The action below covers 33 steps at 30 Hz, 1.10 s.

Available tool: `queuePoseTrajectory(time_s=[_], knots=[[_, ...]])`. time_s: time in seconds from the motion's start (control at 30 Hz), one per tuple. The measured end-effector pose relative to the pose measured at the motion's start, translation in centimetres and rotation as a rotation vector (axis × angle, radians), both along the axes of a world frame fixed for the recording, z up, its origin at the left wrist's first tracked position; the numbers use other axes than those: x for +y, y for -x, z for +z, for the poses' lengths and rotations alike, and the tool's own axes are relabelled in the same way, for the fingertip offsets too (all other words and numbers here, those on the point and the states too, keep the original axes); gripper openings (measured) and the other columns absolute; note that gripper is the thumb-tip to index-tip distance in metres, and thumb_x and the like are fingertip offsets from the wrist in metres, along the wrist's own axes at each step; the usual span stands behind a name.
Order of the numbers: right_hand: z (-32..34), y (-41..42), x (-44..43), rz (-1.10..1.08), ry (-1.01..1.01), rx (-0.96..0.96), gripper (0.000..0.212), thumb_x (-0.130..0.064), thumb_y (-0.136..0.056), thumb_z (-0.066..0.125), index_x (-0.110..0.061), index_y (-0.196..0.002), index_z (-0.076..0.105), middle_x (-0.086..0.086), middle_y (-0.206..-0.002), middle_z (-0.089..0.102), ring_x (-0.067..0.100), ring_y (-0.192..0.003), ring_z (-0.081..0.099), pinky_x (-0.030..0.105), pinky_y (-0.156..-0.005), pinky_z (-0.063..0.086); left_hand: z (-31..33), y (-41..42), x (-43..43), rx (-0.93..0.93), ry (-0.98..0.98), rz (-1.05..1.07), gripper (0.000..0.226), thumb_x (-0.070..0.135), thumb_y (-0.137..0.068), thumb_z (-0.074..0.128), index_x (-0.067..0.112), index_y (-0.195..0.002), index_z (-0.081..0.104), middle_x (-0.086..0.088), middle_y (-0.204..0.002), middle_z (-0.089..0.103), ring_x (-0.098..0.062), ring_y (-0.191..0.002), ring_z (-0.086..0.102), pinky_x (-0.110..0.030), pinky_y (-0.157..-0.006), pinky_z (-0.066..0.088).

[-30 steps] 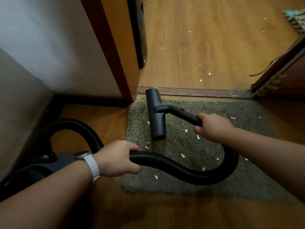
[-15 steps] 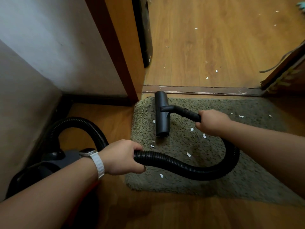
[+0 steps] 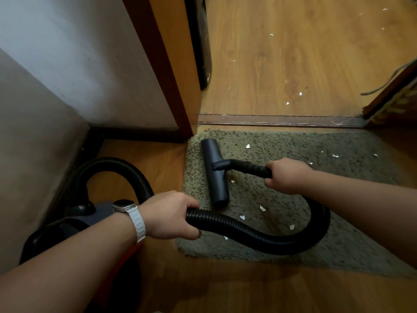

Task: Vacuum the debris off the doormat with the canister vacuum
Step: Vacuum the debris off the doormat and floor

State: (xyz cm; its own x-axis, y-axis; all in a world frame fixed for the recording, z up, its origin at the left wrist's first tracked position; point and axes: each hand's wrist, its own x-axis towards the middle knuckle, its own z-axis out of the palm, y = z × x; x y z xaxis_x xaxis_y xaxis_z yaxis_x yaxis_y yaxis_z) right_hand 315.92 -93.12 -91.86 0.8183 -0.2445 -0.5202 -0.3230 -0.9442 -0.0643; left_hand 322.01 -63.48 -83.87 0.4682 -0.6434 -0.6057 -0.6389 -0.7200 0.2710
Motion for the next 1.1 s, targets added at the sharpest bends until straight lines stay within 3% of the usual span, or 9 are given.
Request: queuePoseTrajectory(time_s=[0.17,0.3,0.7,0.87,1.1], knots=[[0.3,0.5,1.0,0.12,0.02,0.021,0.027,-0.04,-0.093,0.053,-0.025,-0.114,0.058,-0.005,-0.08,0.058,0.014,-0.069,0.06,0.027,-0.056,0.05,0.0,0.1,-0.1,0.017,-0.023,-0.035,0.029,0.051,-0.07,0.073,0.027,-0.079,0.06,0.006,-0.07,0.065,-0.006,-0.065,0.062,-0.028,-0.06,0.052],[0.3,1.1,0.9,0.138,0.03,0.027,0.029,-0.04,-0.093,0.052,-0.026,-0.117,0.057,-0.006,-0.077,0.056,0.012,-0.064,0.055,0.025,-0.051,0.044,0.0,0.3,-0.3,0.012,-0.036,-0.064,0.029,0.051,-0.071,0.072,0.027,-0.083,0.061,0.005,-0.073,0.065,-0.007,-0.067,0.062,-0.029,-0.062,0.052],[0.7,1.1,-3.1,-0.154,0.055,-0.014,0.026,-0.044,-0.092,0.056,-0.022,-0.105,0.058,-0.001,-0.082,0.06,0.015,-0.067,0.059,0.025,-0.051,0.044,-0.4,0.3,-1.2,-0.032,-0.005,-0.052,0.029,0.052,-0.07,0.071,0.027,-0.079,0.06,0.006,-0.067,0.063,-0.006,-0.064,0.06,-0.03,-0.059,0.051],[0.3,0.2,-1.7,-0.102,0.06,0.002,0.029,-0.041,-0.092,0.055,-0.019,-0.11,0.057,-0.001,-0.083,0.059,0.017,-0.07,0.06,0.028,-0.057,0.05,-0.3,0.3,-1.0,-0.034,-0.008,-0.064,0.031,0.053,-0.071,0.071,0.025,-0.082,0.061,0.006,-0.068,0.064,-0.007,-0.065,0.06,-0.031,-0.061,0.051],[-0.1,-0.2,0.5,0.021,0.011,-0.006,0.029,-0.04,-0.093,0.055,-0.023,-0.116,0.055,-0.003,-0.082,0.058,0.013,-0.067,0.058,0.025,-0.05,0.041,-0.3,0.1,-0.4,-0.052,-0.003,-0.067,0.032,0.053,-0.071,0.071,0.024,-0.08,0.061,0.006,-0.068,0.063,-0.007,-0.064,0.06,-0.03,-0.06,0.051]])
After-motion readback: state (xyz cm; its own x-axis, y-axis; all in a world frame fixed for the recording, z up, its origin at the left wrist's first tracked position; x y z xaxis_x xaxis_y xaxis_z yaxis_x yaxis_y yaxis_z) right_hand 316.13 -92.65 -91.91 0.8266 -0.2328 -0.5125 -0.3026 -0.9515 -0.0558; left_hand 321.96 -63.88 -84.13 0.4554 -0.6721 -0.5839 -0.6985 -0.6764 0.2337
